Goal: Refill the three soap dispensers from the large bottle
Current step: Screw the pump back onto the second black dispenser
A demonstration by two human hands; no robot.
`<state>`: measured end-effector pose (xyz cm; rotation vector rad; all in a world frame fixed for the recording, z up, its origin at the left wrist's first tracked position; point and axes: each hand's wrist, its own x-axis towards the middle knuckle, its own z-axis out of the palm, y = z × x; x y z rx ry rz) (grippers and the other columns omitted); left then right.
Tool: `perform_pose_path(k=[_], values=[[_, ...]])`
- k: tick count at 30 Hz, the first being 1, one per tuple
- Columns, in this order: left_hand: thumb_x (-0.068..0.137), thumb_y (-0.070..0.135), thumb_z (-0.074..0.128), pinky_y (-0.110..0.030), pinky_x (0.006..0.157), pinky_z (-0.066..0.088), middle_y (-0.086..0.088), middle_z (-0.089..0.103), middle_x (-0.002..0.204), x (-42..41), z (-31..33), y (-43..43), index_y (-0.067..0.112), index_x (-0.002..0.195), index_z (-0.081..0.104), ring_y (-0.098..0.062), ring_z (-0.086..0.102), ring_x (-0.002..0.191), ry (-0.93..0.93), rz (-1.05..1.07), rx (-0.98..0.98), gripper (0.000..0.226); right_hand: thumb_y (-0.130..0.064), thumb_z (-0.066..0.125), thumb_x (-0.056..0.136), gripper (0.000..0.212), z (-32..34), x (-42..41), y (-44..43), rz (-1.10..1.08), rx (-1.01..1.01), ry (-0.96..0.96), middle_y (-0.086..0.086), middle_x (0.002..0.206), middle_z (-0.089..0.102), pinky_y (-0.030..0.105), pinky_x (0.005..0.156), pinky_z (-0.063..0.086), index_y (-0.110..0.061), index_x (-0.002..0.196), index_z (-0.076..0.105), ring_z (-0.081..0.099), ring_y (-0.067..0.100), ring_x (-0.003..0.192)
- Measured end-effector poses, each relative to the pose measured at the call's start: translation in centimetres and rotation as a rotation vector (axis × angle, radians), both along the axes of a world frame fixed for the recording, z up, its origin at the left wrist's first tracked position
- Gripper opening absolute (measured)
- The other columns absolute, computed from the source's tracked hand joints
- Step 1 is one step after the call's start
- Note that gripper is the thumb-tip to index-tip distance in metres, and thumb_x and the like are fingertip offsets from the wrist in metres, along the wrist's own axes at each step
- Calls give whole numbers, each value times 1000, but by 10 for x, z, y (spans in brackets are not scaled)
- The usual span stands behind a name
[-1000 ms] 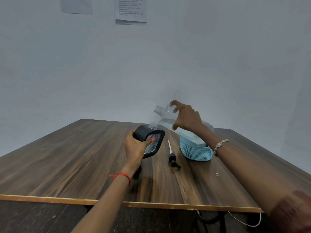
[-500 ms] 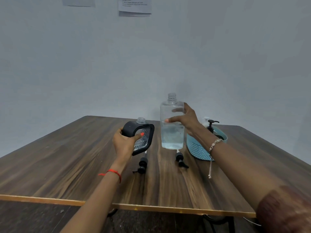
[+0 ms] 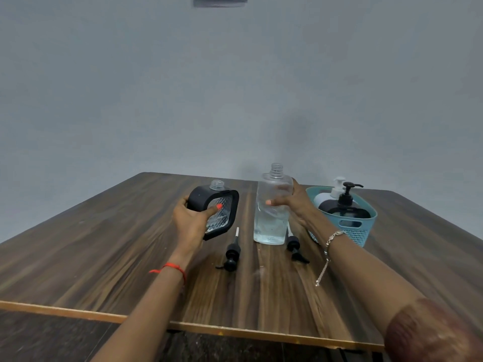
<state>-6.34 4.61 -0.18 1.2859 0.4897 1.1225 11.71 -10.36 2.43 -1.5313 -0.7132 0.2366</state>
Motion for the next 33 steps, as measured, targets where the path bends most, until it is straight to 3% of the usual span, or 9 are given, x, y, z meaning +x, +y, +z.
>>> perform_pose_path(k=[3, 5, 10, 13, 16, 21, 24, 28, 33], values=[[60, -2, 83, -36, 70, 56, -2, 65, 80, 4, -2, 2, 12, 89, 56, -19, 64, 71, 8, 5, -8, 42, -26, 93, 35, 135, 5, 4, -1, -49, -109, -117, 13, 143, 40, 46, 108, 38, -22, 145, 17, 42, 29, 130], [60, -2, 83, -37, 71, 55, -5, 66, 82, 5, -3, 4, 8, 95, 55, -22, 65, 74, 5, 1, -15, 46, -27, 90, 51, 130, 9, -10, -2, -252, -86, -339, 9, 149, 24, 38, 113, 27, -25, 147, 4, 27, 21, 136], [63, -3, 81, -25, 58, 55, -1, 64, 79, 1, -1, 4, 7, 97, 54, -13, 63, 67, -3, 0, -2, 45, 12, 58, 64, 43, 1, -71, 0, -151, -57, -1129, 13, 111, 57, 38, 91, 45, -4, 105, 59, 50, 18, 109], [62, -3, 81, -27, 61, 54, 1, 64, 78, -2, -2, 6, 7, 97, 54, -13, 62, 68, -6, 20, -3, 46, 16, 50, 72, 42, -26, -94, 11, 296, -601, -1199, 12, 119, 58, 34, 97, 45, -2, 108, 62, 51, 23, 114], [61, -3, 82, -30, 62, 55, 1, 64, 77, -6, -3, 7, 6, 97, 54, -16, 62, 69, 1, 37, -3, 46, 11, 50, 79, 42, -51, -99, 26, 396, -762, -1339, 13, 116, 58, 40, 93, 45, -5, 116, 59, 50, 28, 111], [59, -1, 84, -39, 74, 55, -5, 65, 83, -12, -7, 12, 7, 96, 54, -28, 65, 82, 14, 49, -16, 48, 10, 52, 78, 27, -39, -98, 30, 383, -640, -1211, 16, 102, 64, 36, 86, 48, 3, 100, 65, 56, 25, 97], [61, -2, 82, -36, 71, 55, -1, 64, 81, -16, -2, 11, 9, 92, 54, -24, 63, 78, 10, 30, -10, 44, 3, 64, 75, 12, 5, -107, 18, 236, -301, -888, 10, 77, 66, 15, 64, 46, 1, 85, 69, 56, 8, 64], [62, -2, 82, -28, 61, 53, -2, 64, 81, -18, 10, 2, 5, 97, 55, -17, 63, 71, 12, -26, 4, 45, 7, 68, 74, 19, 82, -108, 4, 73, 252, -415, 3, 76, 69, 19, 62, 52, 0, 92, 69, 63, 8, 65], [61, -1, 83, -22, 54, 56, -3, 68, 82, -15, 23, -12, 5, 98, 59, -16, 65, 69, 6, -102, 34, 44, 8, 63, 78, 13, 139, -104, -1, 9, 467, -383, 6, 72, 67, 21, 56, 49, -1, 86, 67, 62, 17, 63]])
